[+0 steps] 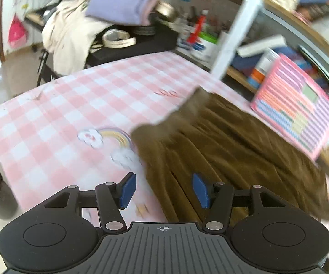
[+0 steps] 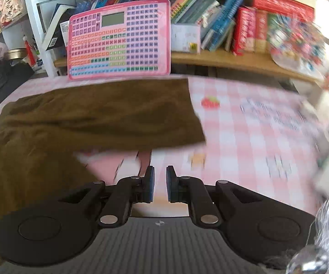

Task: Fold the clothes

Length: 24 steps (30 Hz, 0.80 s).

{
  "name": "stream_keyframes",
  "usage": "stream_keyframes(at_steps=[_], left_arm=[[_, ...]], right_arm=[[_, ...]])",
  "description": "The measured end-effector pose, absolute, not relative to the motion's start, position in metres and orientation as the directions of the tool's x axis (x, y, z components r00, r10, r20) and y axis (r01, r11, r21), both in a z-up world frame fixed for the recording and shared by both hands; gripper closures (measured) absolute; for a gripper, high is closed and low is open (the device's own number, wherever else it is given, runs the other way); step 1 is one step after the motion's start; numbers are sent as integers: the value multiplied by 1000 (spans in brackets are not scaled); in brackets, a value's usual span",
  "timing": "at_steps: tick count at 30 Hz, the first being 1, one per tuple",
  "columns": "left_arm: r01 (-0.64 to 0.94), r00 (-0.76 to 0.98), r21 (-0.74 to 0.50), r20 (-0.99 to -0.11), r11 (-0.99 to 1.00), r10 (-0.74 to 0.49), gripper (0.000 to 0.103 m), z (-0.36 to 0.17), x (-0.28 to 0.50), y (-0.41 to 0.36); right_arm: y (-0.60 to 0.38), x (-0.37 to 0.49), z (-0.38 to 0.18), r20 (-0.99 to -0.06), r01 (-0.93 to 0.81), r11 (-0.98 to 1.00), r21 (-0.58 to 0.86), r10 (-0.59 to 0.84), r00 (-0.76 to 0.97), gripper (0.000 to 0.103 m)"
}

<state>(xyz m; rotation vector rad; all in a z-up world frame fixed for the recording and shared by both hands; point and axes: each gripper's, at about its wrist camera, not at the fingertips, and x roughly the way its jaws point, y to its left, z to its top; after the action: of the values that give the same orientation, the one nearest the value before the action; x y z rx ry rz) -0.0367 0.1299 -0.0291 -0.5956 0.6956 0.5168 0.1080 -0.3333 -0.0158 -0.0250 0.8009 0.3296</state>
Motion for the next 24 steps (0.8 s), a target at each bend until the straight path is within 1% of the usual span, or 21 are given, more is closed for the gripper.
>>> stream_keyframes(at_steps=[4,5,8,9,10,11,13,15,19,24], left_arm=[[-612,667,-374,-717,697,201,48,-43,-22,159],[-606,671,-384,-717,696,190,49,-46,-19,164],[-585,687,-429,-713,689,139,53,-55,-14,177],[-577,695,-453,-710,680,116,57,-57,-13,181],[-569,703,-477,-705,670,94,74,-60,-13,185],[-556,712,-502,-699,662,68,83,-62,-13,189],[-530,726,-514,-686,675,48,92,-64,-15,192],[-516,726,-491,-686,701,54,93,-63,-20,194],[-513,717,-458,-693,726,69,94,-64,-37,206],[-493,715,-443,-696,748,59,93,-68,-54,209]], right_arm=[[-322,56,-21,-734,-246,962,115,249,632,92],[-317,47,-22,-738,-233,966,110,236,632,92],[-304,20,-26,-750,-180,977,110,201,631,86],[-301,13,-27,-754,-163,980,110,189,630,83],[-297,5,-29,-760,-148,983,108,178,625,82],[-293,-3,-31,-767,-133,985,106,166,620,82],[-286,-17,-37,-780,-99,990,99,139,610,82],[-281,-28,-45,-792,-61,994,88,107,601,82],[-274,-39,-50,-774,-18,997,74,69,629,82],[-268,-30,-52,-766,-39,997,60,71,639,84]])
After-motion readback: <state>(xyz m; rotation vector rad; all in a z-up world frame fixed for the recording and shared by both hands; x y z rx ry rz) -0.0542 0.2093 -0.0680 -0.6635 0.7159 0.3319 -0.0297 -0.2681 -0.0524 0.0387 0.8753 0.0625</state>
